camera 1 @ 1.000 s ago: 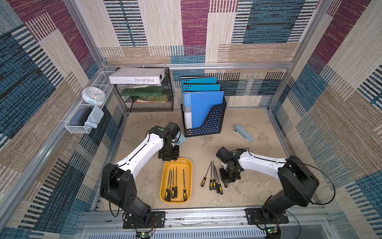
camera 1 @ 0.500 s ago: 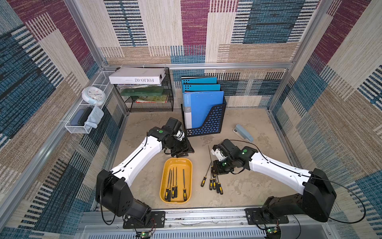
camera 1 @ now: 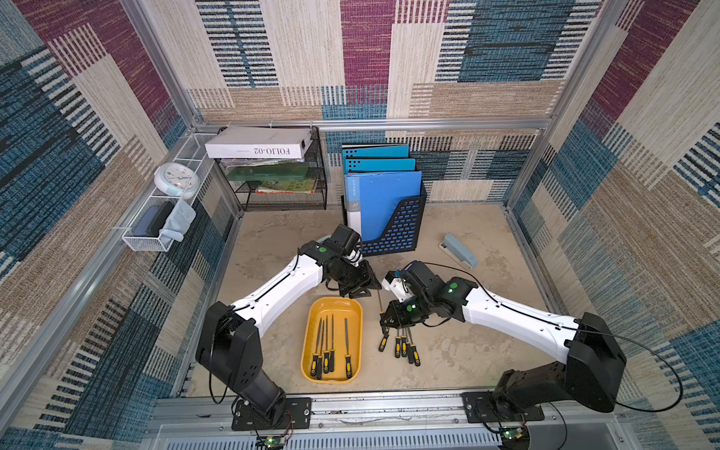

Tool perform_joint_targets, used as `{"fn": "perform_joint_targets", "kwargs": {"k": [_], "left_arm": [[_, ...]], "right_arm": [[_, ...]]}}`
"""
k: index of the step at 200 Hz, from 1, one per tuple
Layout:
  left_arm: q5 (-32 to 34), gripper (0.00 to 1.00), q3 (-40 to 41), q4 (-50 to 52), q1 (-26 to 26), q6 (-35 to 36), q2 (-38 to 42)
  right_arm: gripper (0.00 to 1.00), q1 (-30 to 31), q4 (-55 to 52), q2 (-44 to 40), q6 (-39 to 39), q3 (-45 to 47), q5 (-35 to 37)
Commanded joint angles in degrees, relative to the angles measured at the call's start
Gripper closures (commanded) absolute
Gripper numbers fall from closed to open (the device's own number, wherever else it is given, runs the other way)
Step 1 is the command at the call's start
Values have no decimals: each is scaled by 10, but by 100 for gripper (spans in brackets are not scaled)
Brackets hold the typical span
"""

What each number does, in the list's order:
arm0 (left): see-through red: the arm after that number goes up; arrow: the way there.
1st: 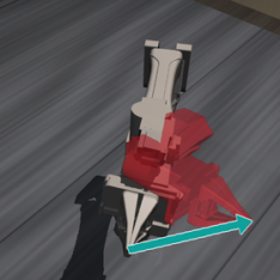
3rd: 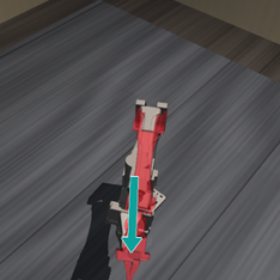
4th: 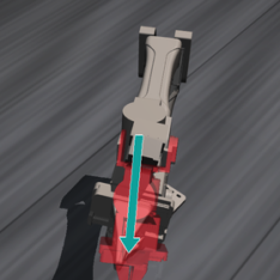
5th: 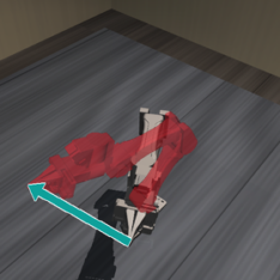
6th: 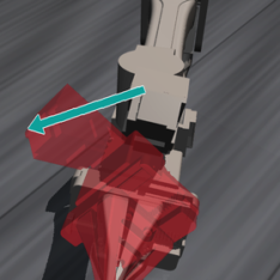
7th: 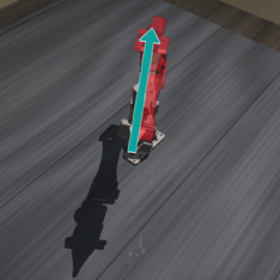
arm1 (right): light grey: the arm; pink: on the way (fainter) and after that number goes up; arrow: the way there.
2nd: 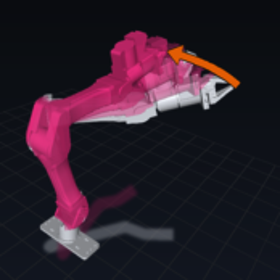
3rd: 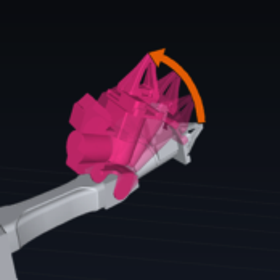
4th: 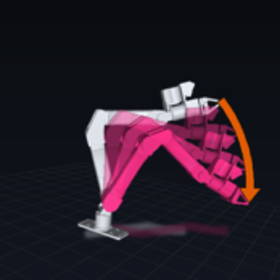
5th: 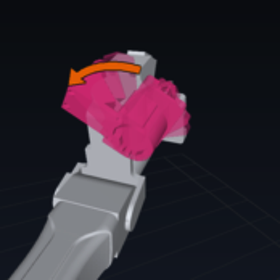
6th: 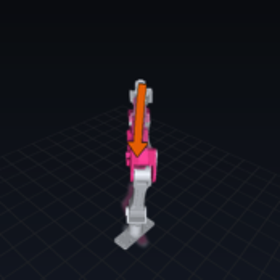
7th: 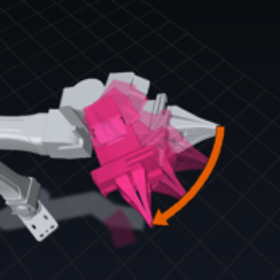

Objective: Put the file tool into the storage box
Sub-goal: Place the file tool in the storage box.

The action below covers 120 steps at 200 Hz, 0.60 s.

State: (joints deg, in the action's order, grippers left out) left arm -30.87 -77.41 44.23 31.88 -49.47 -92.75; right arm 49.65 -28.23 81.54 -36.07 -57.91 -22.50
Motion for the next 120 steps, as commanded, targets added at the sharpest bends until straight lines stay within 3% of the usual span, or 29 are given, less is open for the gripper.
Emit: {"fn": "perform_joint_targets", "kwargs": {"k": [1,21,49,58,66,93,120], "left_arm": [[18,59,-6,2,4,4,-10],[21,65,-10,4,6,9,-22],[27,95,-27,31,6,31,-39],[31,98,-35,48,5,45,-41],[32,98,-37,60,3,59,-39],[38,98,-35,118,-7,130,-27],[106,98,8,175,-11,191,-2]], "right_arm": [[100,5,22,2,-11,0,-14],[100,7,32,3,-16,-1,-23],[96,7,36,7,-19,-6,-34],[92,6,34,8,-21,-10,-30],[84,3,26,11,-23,-13,-26],[44,-16,-12,18,-18,-39,-27],[35,-51,-93,16,-16,-58,-4]]}}
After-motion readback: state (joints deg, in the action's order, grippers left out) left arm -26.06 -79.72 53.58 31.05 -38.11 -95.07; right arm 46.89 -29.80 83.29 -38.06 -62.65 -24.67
